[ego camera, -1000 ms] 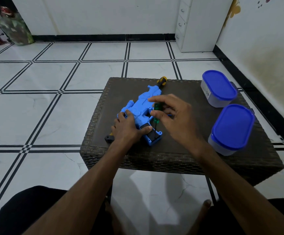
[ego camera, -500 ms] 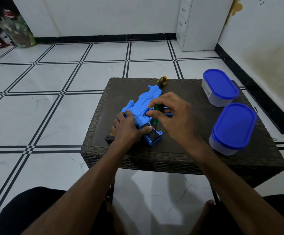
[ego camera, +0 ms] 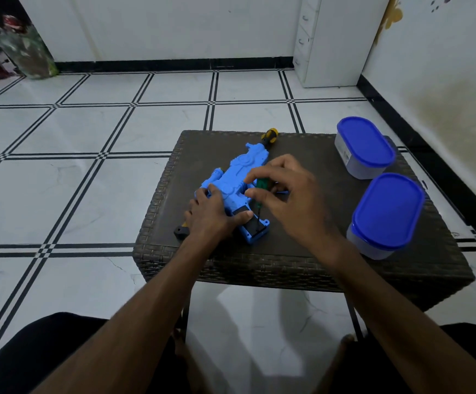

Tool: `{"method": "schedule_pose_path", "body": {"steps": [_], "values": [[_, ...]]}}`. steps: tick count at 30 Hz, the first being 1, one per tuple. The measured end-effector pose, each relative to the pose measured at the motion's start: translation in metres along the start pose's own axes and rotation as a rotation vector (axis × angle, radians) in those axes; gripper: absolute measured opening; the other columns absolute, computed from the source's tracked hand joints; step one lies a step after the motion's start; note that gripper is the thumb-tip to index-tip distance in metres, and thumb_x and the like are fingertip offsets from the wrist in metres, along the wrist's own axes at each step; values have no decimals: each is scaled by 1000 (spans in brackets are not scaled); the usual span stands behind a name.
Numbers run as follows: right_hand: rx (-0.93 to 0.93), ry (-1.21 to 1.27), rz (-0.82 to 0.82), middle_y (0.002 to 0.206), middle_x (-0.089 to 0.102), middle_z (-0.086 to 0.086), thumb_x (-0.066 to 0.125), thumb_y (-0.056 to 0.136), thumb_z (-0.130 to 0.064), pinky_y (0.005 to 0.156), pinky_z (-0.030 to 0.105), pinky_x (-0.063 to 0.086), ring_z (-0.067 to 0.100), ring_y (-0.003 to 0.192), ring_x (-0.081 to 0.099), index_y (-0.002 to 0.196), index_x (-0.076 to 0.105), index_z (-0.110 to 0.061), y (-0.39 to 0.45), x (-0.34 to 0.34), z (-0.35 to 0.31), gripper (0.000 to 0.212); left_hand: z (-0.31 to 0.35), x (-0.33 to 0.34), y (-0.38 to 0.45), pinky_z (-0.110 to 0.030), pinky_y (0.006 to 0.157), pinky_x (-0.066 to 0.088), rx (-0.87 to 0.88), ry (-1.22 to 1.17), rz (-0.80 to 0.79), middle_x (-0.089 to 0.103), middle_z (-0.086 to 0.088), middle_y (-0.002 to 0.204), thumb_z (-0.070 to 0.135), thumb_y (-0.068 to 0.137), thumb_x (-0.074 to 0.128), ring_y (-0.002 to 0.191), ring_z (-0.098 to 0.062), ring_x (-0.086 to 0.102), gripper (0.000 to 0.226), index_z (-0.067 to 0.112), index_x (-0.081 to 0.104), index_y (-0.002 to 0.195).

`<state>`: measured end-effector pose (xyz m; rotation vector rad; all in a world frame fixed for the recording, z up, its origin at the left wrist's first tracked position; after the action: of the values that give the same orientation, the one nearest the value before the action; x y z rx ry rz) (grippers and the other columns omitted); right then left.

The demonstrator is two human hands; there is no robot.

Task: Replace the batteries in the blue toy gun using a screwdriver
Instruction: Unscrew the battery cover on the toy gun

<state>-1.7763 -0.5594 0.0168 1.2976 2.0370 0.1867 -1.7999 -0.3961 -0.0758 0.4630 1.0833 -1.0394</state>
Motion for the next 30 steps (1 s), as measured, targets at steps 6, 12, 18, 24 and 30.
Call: {"method": "schedule_pose_path", "body": {"steps": [6,12,18,24,30], "values": [[35,26,-83,101,70,1,62,87,9,85,27,57,7,97,68,116,68,-14,3,-2,-1,38,1,0,0,-54,112,27,1,11,1,17,-16,157,74,74,60,140,-39,25,114,12,10,154],[-29,-39,-59,123,64,-1,64,90,-8,85,28,57,11,107,64,117,71,-17,3,0,-3,29,0,0,0,-53,113,27,-2,6,3,17,-15,157,74,74,60,141,-38,25,112,12,11,154],[2,-52,-1,98,62,0,76,83,-8,77,29,55,14,84,64,108,75,-19,5,-3,1,28,-1,0,0,-54,112,28,4,-2,6,19,-15,156,74,74,60,140,-38,26,113,12,11,154],[-2,-21,-55,113,69,-2,56,88,5,84,26,57,6,101,66,120,65,-14,2,-5,-3,38,1,-1,0,-53,112,28,-6,4,11,20,-14,155,75,73,61,139,-37,27,113,13,13,154],[20,-54,-2,103,60,-2,77,83,-17,73,22,55,15,83,64,105,74,-20,1,-5,2,22,1,-1,-2,-52,112,28,-2,4,7,19,-15,156,74,74,61,140,-37,26,112,13,12,154]]}}
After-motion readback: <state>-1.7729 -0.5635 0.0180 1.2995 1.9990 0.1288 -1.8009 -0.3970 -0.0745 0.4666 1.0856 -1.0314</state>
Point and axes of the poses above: each hand's wrist, its own y-axis towards the middle knuckle, its own x-axis out of the palm, z = x × y, the point moved 4 cm from there along y, towards the middle knuckle
